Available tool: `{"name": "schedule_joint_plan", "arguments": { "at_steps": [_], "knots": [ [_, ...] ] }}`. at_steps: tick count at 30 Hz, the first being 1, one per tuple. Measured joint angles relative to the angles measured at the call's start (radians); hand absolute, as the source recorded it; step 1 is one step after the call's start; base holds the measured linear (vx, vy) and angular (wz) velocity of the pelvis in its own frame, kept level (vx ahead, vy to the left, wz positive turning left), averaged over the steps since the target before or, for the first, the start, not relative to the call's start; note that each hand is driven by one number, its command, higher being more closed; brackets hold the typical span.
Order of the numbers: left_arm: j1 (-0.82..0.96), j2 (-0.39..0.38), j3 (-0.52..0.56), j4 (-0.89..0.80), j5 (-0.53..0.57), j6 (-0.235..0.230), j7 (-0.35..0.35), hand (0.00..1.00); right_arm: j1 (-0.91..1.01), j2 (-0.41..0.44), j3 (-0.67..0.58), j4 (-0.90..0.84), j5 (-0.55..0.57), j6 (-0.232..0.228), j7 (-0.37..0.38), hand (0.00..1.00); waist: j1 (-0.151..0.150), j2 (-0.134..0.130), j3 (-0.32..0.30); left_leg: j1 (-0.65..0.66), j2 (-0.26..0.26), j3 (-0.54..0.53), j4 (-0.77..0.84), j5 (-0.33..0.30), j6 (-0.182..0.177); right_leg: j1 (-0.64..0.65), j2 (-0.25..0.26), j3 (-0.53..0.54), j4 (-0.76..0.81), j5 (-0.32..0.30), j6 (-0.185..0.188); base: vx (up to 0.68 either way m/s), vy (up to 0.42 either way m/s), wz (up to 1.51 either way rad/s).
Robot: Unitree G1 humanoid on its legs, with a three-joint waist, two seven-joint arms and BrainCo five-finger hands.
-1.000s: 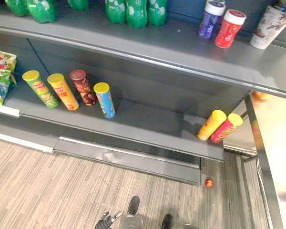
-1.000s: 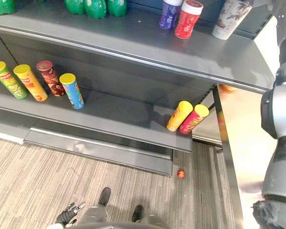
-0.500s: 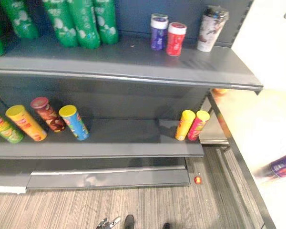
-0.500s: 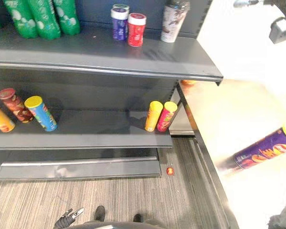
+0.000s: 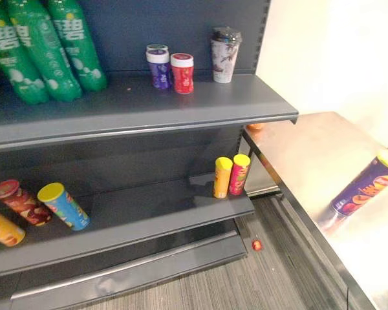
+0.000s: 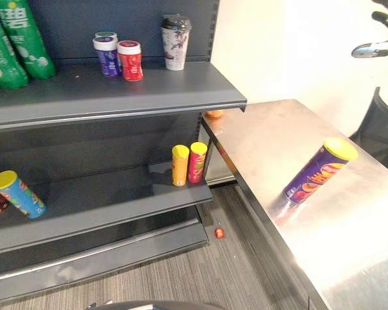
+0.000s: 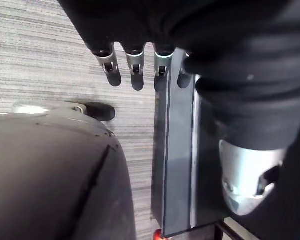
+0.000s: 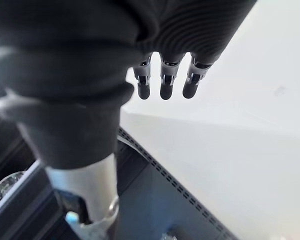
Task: Put the gum and the chips on the shelf.
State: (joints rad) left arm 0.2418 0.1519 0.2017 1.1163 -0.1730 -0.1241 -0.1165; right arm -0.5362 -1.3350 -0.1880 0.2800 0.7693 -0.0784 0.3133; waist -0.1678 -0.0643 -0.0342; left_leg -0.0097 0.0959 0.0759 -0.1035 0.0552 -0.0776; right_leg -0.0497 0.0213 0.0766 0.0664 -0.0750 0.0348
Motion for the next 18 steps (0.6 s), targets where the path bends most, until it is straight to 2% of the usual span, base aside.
{"name": "schedule_joint_plan", "arguments": {
  "at_steps": [5,9,11,12,13,14,15,17,18],
  "knots": [
    [0.001,0.0,0.001,-0.002,-0.003,-0.004,0.0,0.0,0.148,0.048,-0.213,-0.051,0.001,-0.032,-0.027,0.0,-0.023,-0.008,0.002,0.031,0.002,0.06,0.0,-0.016,-0.003,-0.012,0.009,0.059,0.03,0.004,-0.005,0.03,0.008,-0.35],
    [0.002,0.002,0.003,-0.004,0.002,-0.012,-0.004,0.0,0.327,0.125,-0.399,-0.112,0.001,-0.033,-0.053,0.0,-0.043,-0.026,0.011,0.03,0.004,0.187,0.002,-0.027,0.003,-0.068,0.022,0.167,0.038,0.016,0.025,-0.03,0.018,-0.76],
    [0.014,0.009,0.003,-0.008,0.002,-0.021,-0.007,0.0,0.368,0.165,-0.404,-0.157,0.001,-0.031,-0.07,0.0,-0.059,-0.029,0.012,0.033,0.001,0.26,0.008,-0.032,0.008,-0.101,0.021,0.197,0.037,0.024,0.037,-0.04,0.051,-1.08],
    [0.018,0.011,0.002,-0.02,0.003,-0.02,-0.006,0.0,0.386,0.197,-0.404,-0.198,0.001,-0.031,-0.074,0.0,-0.072,-0.027,0.016,0.032,0.005,0.307,0.008,-0.032,0.019,-0.11,-0.002,0.147,0.016,0.01,0.029,-0.06,0.048,-1.1],
    [0.02,0.006,0.002,-0.02,0.005,-0.021,-0.007,0.0,0.394,0.214,-0.403,-0.218,0.001,-0.031,-0.076,0.0,-0.075,-0.012,0.024,0.03,0.018,0.328,0.008,-0.033,0.027,-0.112,-0.01,0.096,0.028,-0.014,0.008,-0.06,0.025,-1.01],
    [0.015,0.007,0.002,-0.023,0.014,-0.022,-0.006,0.0,0.399,0.239,-0.389,-0.242,0.001,-0.033,-0.078,0.0,-0.074,0.001,0.034,0.032,0.043,0.368,0.017,-0.039,0.029,-0.152,-0.022,0.016,0.125,-0.024,-0.02,-0.04,-0.005,-1.17],
    [0.008,0.018,0.001,-0.034,0.032,-0.026,-0.005,0.0,0.4,0.255,-0.357,-0.269,0.001,-0.034,-0.08,0.0,-0.071,-0.001,0.065,0.025,0.089,0.423,0.097,-0.079,0.018,-0.199,-0.054,-0.103,0.36,-0.059,-0.073,-0.04,-0.052,-1.35],
    [0.02,0.018,0.0,-0.048,0.038,-0.026,-0.005,0.0,0.386,0.251,-0.323,-0.285,-0.001,-0.037,-0.08,0.0,-0.061,-0.016,0.06,0.011,0.129,0.477,0.203,-0.144,0.011,-0.191,-0.128,-0.198,0.494,-0.067,-0.092,0.0,-0.104,-1.28],
    [0.023,0.038,0.009,-0.062,0.038,-0.025,-0.005,0.0,0.346,0.25,-0.295,-0.294,-0.002,-0.042,-0.081,0.0,-0.043,-0.044,0.053,-0.003,0.163,0.533,0.321,-0.209,-0.016,-0.172,-0.162,-0.265,0.49,-0.051,-0.077,-0.01,-0.134,-1.71]
  ]
}}
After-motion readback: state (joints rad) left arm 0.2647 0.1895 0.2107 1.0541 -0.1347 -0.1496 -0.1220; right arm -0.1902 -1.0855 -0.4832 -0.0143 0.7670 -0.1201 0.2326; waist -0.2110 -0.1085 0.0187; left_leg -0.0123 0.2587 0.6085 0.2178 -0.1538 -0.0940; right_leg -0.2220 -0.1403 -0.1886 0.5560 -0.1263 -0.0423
